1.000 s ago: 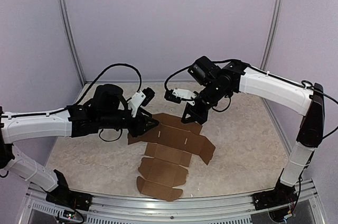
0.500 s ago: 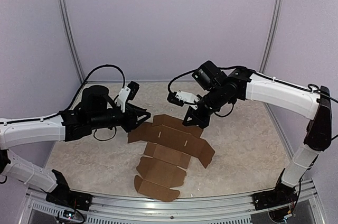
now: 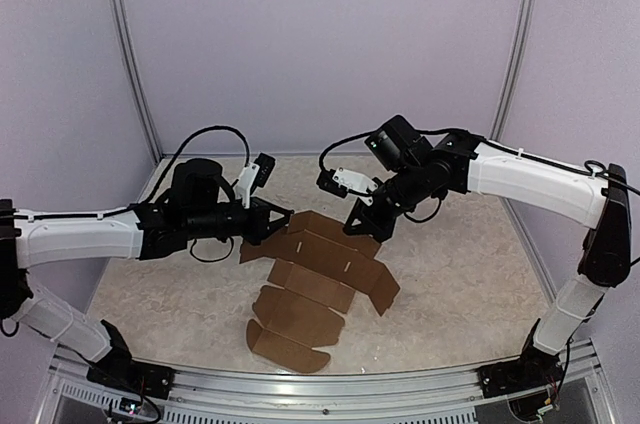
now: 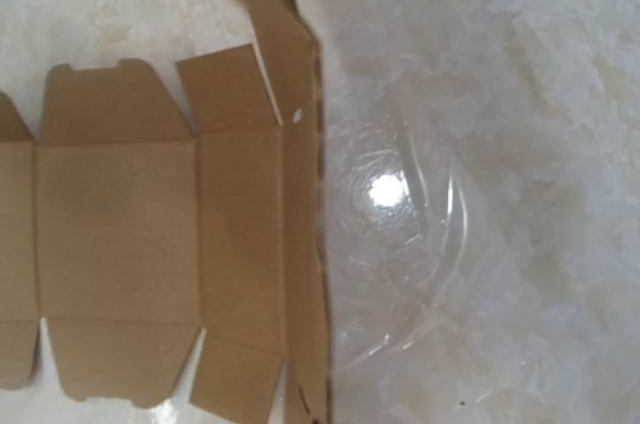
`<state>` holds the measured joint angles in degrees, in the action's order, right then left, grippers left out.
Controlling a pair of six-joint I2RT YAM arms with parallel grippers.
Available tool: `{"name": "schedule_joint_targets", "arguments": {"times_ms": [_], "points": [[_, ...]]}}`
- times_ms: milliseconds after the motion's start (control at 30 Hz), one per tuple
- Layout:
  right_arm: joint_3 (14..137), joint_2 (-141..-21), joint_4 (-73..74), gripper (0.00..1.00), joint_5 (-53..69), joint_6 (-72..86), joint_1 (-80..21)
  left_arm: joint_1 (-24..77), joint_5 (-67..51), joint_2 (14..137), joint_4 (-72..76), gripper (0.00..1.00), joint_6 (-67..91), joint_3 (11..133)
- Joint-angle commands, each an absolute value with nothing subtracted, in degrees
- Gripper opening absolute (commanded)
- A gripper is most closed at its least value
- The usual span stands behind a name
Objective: Fold the paper box
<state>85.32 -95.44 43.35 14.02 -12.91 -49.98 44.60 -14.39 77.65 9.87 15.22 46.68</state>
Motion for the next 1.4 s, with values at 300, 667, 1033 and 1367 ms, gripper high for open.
{"name": "schedule_joint_targets", "arguments": {"times_ms": [300,667,1033,1367], "points": [[84.7,-94.3,39.6,0.0,13.1,-9.9,-50.7,48.2,-16.9,81.0,10.0,0.0,15.5,50.5],[84.8,-93.8,39.4,0.0,13.2,-9.4,-52.0,48.8,-17.2,84.7,14.6,0.0,17.9,52.0],[83.7,-92.3,38.4,0.0,10.5,-7.8,-52.7,48.5,-14.2,84.5,13.6,0.0,17.6,51.4],[84.2,-93.9,39.1,0.0,7.2,-10.5,-50.9,47.5,-8.0,75.2,4.4,0.03,16.2,44.8]]}}
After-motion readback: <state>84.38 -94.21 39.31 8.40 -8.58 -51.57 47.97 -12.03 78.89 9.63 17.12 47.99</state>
